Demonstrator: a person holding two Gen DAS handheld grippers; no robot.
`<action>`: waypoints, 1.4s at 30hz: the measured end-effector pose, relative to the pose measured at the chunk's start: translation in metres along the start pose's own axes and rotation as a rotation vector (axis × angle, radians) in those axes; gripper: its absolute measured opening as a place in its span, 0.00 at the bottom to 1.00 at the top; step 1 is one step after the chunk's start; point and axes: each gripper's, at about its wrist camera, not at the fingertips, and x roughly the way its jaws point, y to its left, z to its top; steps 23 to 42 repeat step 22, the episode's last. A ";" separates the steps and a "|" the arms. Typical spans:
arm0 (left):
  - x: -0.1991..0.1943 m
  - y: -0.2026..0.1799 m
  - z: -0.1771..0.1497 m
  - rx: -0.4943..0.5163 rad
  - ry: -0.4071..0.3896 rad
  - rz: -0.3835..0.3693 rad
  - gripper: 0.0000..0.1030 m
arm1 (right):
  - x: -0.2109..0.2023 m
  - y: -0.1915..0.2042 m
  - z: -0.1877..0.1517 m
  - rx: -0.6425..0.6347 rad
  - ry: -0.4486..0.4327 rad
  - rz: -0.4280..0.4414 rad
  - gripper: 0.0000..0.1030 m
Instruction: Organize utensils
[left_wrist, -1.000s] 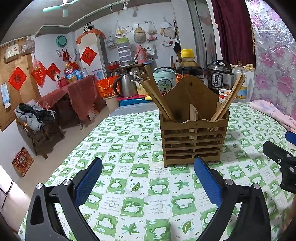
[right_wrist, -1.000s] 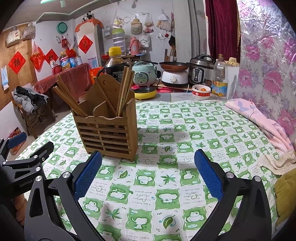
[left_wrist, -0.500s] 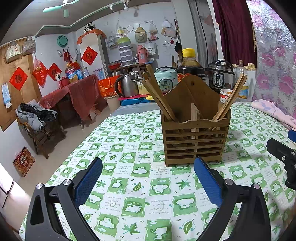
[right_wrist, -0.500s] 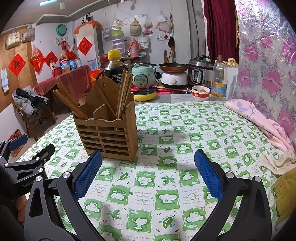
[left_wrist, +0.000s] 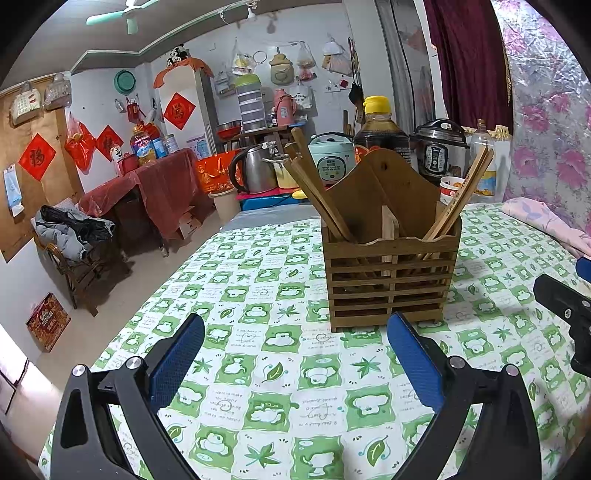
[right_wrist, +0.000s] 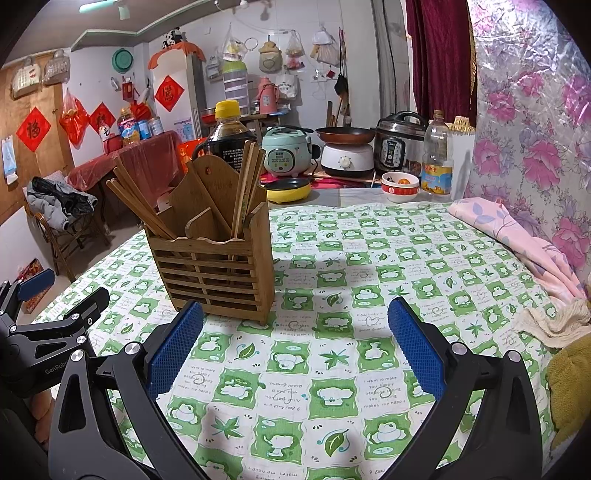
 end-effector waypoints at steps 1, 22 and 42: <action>0.000 0.000 0.000 -0.001 0.000 0.000 0.94 | 0.000 0.000 0.000 0.000 0.000 0.000 0.94; 0.000 0.001 -0.002 0.007 0.008 0.010 0.95 | 0.000 -0.001 0.000 0.001 -0.001 0.000 0.94; 0.000 0.001 -0.002 0.007 0.008 0.010 0.95 | 0.000 -0.001 0.000 0.001 -0.001 0.000 0.94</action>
